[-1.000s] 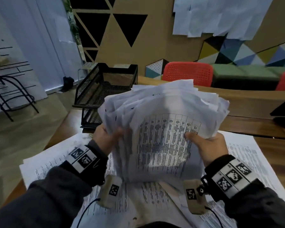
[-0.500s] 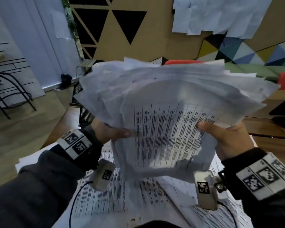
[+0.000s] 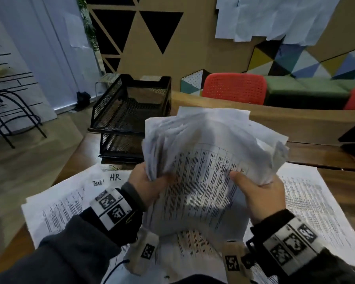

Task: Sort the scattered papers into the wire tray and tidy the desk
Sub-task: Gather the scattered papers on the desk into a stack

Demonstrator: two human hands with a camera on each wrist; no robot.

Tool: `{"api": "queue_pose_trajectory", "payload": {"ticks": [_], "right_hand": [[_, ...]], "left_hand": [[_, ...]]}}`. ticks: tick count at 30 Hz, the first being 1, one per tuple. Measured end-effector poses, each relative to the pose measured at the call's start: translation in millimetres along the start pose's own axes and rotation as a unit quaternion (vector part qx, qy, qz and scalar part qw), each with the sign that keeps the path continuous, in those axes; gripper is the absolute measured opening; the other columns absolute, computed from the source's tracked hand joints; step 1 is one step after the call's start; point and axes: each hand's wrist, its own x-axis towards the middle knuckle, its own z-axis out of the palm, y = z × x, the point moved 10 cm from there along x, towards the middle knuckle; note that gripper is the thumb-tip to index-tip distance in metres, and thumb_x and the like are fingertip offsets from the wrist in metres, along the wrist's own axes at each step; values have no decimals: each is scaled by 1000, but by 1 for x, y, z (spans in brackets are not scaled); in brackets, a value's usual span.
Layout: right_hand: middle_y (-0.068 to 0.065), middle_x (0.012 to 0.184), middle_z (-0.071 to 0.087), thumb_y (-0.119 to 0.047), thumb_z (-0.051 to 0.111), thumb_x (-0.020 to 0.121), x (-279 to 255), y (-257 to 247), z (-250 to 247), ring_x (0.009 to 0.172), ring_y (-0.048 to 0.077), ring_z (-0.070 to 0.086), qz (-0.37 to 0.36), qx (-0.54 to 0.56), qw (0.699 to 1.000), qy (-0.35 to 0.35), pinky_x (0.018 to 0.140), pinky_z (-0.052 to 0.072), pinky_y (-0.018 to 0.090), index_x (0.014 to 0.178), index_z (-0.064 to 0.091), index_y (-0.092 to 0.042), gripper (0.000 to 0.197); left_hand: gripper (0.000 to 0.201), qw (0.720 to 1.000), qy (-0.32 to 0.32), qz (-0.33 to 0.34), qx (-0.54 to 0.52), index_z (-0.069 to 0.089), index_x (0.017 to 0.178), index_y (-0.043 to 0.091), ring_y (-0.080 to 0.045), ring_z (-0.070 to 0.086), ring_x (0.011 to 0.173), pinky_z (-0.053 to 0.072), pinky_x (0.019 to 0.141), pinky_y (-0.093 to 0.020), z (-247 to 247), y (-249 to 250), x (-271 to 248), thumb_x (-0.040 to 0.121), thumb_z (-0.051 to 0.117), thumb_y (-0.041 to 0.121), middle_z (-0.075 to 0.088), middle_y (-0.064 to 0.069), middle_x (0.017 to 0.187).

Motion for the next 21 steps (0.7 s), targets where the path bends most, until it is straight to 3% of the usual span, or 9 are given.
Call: {"api": "queue_pose_trajectory", "payload": {"ticks": [2,3,5,7,10,12,16,19,21], "right_hand": [[-5,76,75,-17,84,54,5,-4,-12,80,22,70,11,-11,1000,9,68,57,26,86,69,-12,36],[-6,74,75,-21,86,49,8,-9,-13,76,18,70,8,-13,1000,-11,67,57,26,84,69,-14,40],[-4,68,74,-21,86,46,10,-20,-10,66,9,70,9,-26,997,-75,63,56,21,88,69,-12,46],[-8,49,67,-6,84,54,8,-21,-5,48,-3,63,46,-20,992,-112,50,48,8,86,69,-5,35],[0,73,76,-24,92,40,7,-20,3,70,8,71,44,-32,989,-135,60,53,14,85,76,-6,50],[1,82,76,-4,84,58,7,-28,4,79,17,72,3,-42,995,-91,65,55,19,93,72,-5,37],[-19,75,73,3,73,72,-5,-73,7,72,-2,68,-112,-19,993,-37,63,51,10,90,70,-13,24],[-15,94,73,-1,74,69,-11,-91,8,86,7,70,-156,-7,987,-25,72,54,16,111,64,0,43],[-5,96,73,-22,82,59,-8,-84,9,92,13,69,-144,5,989,-36,73,55,19,115,58,0,64]], "left_hand": [[25,998,20,6,-64,75,73,34,-2,70,72,59,64,-24,-11,1,3,49,75,30,74,10,74],[28,993,17,9,-120,75,68,37,3,68,68,57,61,-18,-15,4,4,43,79,24,73,14,69],[40,980,-22,19,-196,76,69,33,1,68,64,56,58,-17,-16,10,5,32,87,24,73,12,69],[34,971,-67,30,-229,76,67,31,-1,67,55,54,50,-16,-11,20,2,38,85,17,73,10,66],[41,982,-89,30,-162,75,74,32,4,67,67,54,59,-14,-1,25,-1,35,91,30,73,17,72],[45,993,-68,27,-98,70,84,27,7,67,74,55,64,-13,5,28,-2,44,89,23,72,23,77],[34,992,70,100,-33,63,98,24,19,61,72,45,61,0,-13,55,-11,74,72,2,67,27,73],[40,986,58,129,-85,63,85,35,16,63,74,47,61,-1,-16,72,-19,65,74,3,69,29,73],[43,985,38,130,-109,65,96,27,12,65,77,53,64,-8,-15,76,-21,57,73,10,69,30,79]]}}
